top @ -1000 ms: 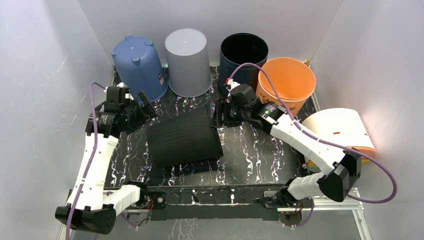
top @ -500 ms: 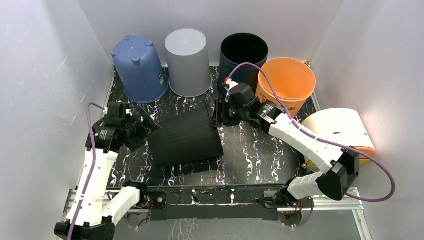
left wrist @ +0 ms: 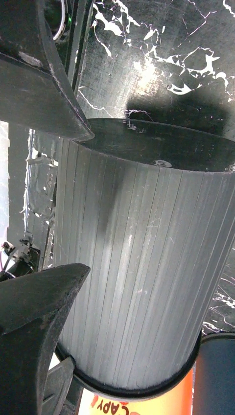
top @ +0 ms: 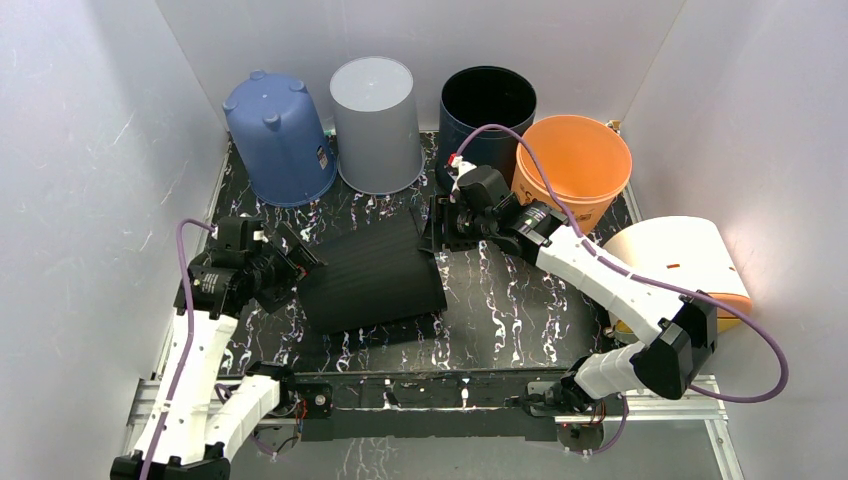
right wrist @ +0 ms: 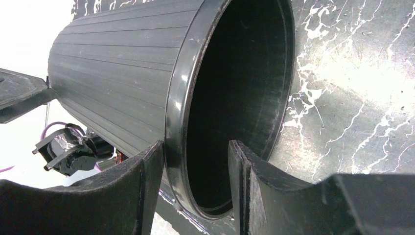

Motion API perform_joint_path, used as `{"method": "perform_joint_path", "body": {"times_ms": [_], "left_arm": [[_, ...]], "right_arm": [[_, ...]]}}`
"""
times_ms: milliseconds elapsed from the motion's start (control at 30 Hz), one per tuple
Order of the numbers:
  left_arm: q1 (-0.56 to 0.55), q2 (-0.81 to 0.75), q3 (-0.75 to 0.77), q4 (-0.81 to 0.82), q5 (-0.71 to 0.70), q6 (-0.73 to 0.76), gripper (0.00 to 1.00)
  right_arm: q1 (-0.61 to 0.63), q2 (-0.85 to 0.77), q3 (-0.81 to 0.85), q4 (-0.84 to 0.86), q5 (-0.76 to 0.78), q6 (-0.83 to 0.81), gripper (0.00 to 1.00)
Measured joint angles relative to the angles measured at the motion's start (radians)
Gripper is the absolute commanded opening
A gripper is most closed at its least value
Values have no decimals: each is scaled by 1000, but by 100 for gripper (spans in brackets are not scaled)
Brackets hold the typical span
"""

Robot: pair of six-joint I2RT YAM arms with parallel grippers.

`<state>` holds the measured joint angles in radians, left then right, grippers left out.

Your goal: Turn the large container upside down

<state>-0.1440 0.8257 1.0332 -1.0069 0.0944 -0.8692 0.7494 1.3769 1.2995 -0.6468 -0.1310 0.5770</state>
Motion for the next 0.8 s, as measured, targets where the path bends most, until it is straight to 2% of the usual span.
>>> {"method": "perform_joint_path", "body": {"times_ms": [133, 367, 567, 800], "left_arm": [[0, 2, -30, 23, 24, 9, 92], [4, -75, -174, 156, 131, -6, 91], [4, -34, -173, 228, 229, 14, 93], [16, 1, -150, 300, 279, 28, 93]], "right_arm": [[0, 0, 0, 0, 0, 1, 48], [0, 0, -3, 0, 1, 3, 48], [-2, 0, -30, 25, -6, 24, 48], [-28, -10, -64, 76, -17, 55, 49]]}}
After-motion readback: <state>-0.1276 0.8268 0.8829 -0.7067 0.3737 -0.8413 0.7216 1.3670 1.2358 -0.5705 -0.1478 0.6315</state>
